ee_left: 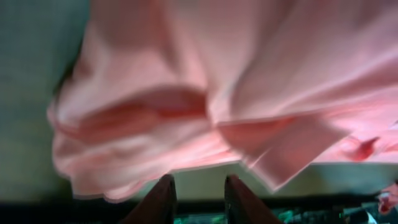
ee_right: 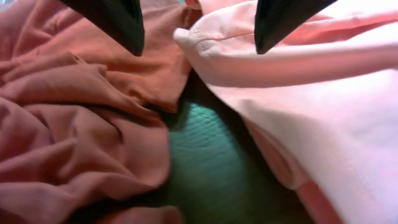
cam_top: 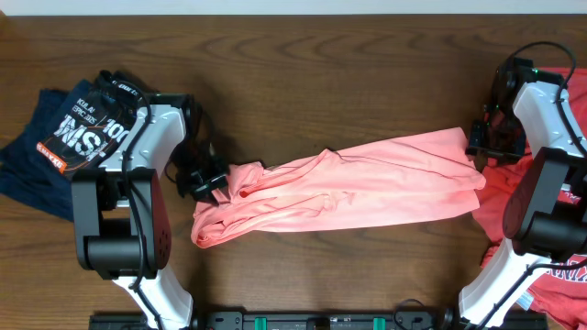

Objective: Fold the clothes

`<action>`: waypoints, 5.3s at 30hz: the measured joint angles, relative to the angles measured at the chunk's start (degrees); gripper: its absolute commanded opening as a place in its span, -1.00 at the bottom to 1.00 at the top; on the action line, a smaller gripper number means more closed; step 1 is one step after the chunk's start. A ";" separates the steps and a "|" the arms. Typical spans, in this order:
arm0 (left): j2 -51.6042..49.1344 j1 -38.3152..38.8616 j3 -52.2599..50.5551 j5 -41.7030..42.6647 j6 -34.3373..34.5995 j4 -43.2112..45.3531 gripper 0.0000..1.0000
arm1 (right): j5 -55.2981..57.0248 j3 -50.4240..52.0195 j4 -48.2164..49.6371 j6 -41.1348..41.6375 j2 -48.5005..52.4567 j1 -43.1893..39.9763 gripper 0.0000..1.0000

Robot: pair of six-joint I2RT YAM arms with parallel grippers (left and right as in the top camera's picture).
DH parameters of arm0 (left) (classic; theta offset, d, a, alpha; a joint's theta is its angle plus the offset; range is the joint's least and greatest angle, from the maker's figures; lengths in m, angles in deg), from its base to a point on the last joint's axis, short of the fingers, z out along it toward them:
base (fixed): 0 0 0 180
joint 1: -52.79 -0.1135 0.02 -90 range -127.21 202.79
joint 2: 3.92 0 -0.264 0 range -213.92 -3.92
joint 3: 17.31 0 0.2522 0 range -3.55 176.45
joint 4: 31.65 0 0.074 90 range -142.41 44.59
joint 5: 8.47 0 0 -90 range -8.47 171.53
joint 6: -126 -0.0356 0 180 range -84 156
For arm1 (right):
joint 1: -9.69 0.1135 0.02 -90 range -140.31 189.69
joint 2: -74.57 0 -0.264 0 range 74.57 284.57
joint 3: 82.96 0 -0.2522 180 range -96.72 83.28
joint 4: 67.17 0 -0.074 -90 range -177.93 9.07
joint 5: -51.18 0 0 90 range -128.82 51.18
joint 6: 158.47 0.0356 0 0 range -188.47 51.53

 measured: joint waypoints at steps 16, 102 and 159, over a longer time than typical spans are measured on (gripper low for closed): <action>0.00 6.19 0.00 5.07 -8.17 20.15 -0.31 | -4.31 0.15 0.79 -3.08 0.00 -0.22 0.17; 22.64 -0.87 -13.11 -25.29 14.12 6.62 0.75 | -22.16 11.74 8.24 -18.62 -0.28 0.22 -0.08; 11.15 -8.46 -0.96 -19.93 1.44 3.89 -0.88 | -18.49 12.00 8.11 -14.38 -1.25 1.25 0.98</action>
